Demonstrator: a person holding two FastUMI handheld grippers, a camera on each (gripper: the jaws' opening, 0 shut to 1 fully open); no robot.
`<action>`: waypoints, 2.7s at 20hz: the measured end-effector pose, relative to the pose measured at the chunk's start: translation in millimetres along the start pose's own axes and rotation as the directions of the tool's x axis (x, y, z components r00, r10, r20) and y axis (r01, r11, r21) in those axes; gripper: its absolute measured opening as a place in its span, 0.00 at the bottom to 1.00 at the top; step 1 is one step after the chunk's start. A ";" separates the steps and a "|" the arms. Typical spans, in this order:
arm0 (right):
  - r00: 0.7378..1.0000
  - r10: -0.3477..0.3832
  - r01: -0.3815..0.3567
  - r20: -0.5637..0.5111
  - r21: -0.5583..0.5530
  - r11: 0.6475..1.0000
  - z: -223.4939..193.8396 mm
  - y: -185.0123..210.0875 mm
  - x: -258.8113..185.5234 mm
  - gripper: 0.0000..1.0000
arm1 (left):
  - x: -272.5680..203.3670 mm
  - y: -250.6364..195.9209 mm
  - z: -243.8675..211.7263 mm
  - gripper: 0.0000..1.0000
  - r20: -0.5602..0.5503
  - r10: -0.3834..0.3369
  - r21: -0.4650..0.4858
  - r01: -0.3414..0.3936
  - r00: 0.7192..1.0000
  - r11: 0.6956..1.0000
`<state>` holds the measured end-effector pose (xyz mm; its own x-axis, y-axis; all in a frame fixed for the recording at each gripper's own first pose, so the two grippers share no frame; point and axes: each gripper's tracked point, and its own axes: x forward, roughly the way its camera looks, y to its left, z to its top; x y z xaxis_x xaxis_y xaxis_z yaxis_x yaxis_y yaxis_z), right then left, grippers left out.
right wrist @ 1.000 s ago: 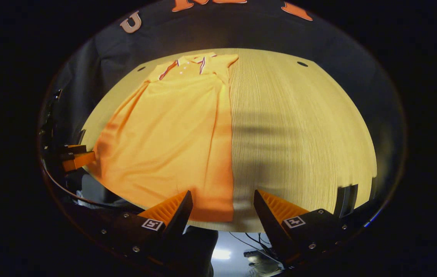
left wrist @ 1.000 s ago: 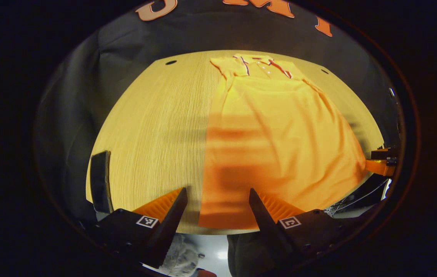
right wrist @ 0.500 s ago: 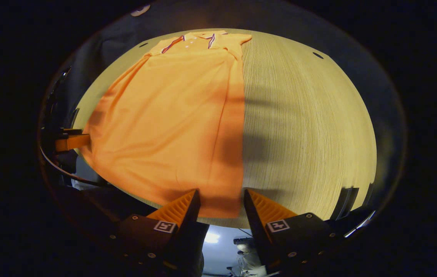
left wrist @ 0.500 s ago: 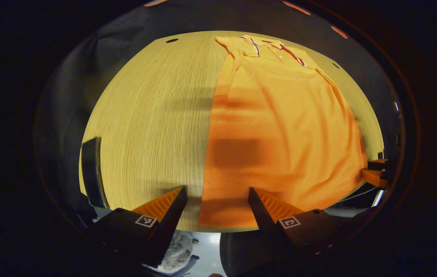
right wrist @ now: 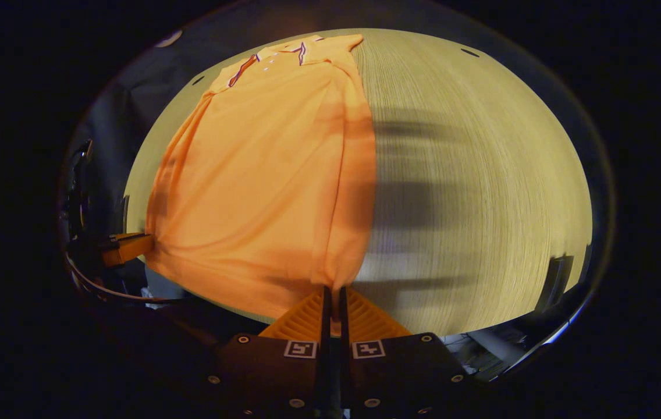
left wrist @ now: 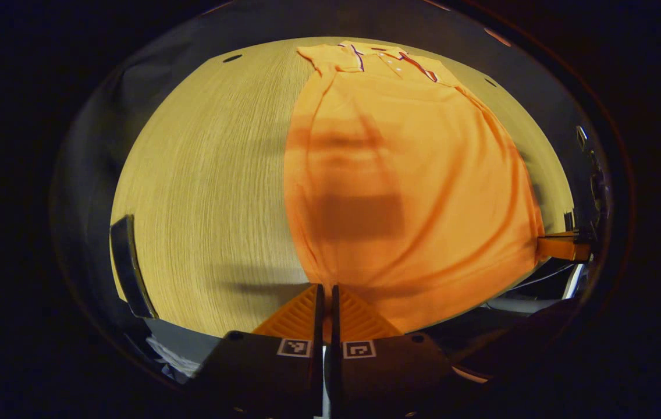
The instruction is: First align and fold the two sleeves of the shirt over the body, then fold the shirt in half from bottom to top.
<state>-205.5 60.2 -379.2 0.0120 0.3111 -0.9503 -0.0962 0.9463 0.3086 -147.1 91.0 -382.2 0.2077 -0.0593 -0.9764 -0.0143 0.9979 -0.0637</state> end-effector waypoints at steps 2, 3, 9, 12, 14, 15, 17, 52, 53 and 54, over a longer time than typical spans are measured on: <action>0.999 0.045 -0.045 -0.010 0.008 0.999 -2.7 14.6 1.6 0.08 | 13.2 -0.5 -9.3 0.01 -0.012 0.001 -0.007 -0.001 1.000 1.000; 0.999 0.036 -0.036 0.014 0.024 0.999 2.6 14.7 2.1 0.08 | 9.6 -3.0 -6.7 0.01 -0.005 -0.016 -0.032 0.015 1.000 0.999; 0.990 0.119 -0.125 0.074 0.083 0.989 26.7 19.5 -19.7 0.08 | -17.2 -23.1 22.5 0.01 0.048 -0.099 -0.058 0.101 0.994 0.993; 0.979 0.166 -0.183 0.121 0.140 0.973 48.0 21.0 -32.9 0.08 | -28.1 -30.0 45.7 0.01 0.085 -0.127 -0.057 0.132 0.988 0.990; 0.970 0.183 -0.208 0.163 0.153 0.966 64.0 23.4 -39.6 0.08 | -35.5 -29.2 59.7 0.01 0.114 -0.134 -0.060 0.141 0.984 0.988; 0.969 0.187 -0.212 0.164 0.152 0.965 67.4 24.6 -41.9 0.08 | -40.0 -32.7 67.3 0.01 0.127 -0.145 -0.059 0.153 0.981 0.986; 0.960 0.197 -0.229 0.200 0.150 0.962 84.4 26.4 -51.0 0.08 | -49.9 -35.3 85.2 0.01 0.160 -0.159 -0.039 0.167 0.974 0.985; 0.851 0.153 -0.224 0.502 0.084 0.971 445.9 24.3 -84.9 0.08 | -55.6 -0.7 490.1 0.01 0.489 -0.149 0.092 0.119 0.860 0.989; 0.849 0.152 -0.227 0.505 0.091 0.970 456.0 23.6 -82.4 0.07 | -50.0 4.0 503.2 0.01 0.500 -0.132 0.092 0.099 0.856 0.991; 0.850 0.143 -0.221 0.506 0.098 0.970 466.0 20.8 -78.5 0.08 | -44.5 7.6 514.7 0.01 0.508 -0.121 0.093 0.085 0.853 0.992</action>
<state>255.4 96.4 -278.9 0.5006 0.4441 -0.7431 0.0014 0.8579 0.5138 347.0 115.1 -233.1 0.6755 -0.1574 -0.7204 0.0947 0.9874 -0.1269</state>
